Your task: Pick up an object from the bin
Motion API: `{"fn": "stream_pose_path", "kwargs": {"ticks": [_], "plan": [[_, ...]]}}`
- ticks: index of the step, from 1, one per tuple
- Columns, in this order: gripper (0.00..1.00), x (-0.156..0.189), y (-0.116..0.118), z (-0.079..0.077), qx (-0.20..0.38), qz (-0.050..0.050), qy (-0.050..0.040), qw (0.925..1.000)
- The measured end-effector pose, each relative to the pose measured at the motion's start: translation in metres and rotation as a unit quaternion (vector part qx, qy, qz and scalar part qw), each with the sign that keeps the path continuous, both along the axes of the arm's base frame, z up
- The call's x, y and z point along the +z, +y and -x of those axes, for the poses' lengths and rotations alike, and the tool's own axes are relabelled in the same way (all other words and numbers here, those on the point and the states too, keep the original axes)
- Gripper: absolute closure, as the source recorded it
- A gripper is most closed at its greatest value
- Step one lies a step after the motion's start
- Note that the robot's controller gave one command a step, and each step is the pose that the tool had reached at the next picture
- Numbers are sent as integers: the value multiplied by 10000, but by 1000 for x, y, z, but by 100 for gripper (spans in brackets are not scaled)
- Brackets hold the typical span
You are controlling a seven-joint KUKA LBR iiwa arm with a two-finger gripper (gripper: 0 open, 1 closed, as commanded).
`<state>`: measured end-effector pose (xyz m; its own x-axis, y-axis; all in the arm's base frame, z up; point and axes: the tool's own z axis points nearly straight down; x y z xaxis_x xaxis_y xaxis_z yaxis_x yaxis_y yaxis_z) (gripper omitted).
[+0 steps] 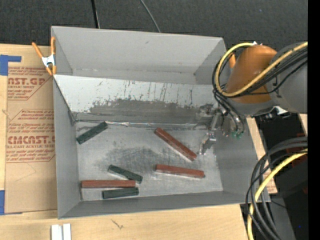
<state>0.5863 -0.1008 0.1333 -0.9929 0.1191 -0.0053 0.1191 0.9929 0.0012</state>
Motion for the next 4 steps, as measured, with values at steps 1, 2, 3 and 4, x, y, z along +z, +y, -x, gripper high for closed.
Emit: {"fn": "stream_pose_path", "kwargs": {"ticks": [1, 2, 3, 4], "plan": [[0, 3, 21, 6, 6, 2, 22, 10000], [0, -8, 34, -4, -422, -4, 16, 9991], [0, -63, 59, 1, -1465, -6, 23, 9892], [100, -59, 51, 0, -693, -12, 30, 9976]]}}
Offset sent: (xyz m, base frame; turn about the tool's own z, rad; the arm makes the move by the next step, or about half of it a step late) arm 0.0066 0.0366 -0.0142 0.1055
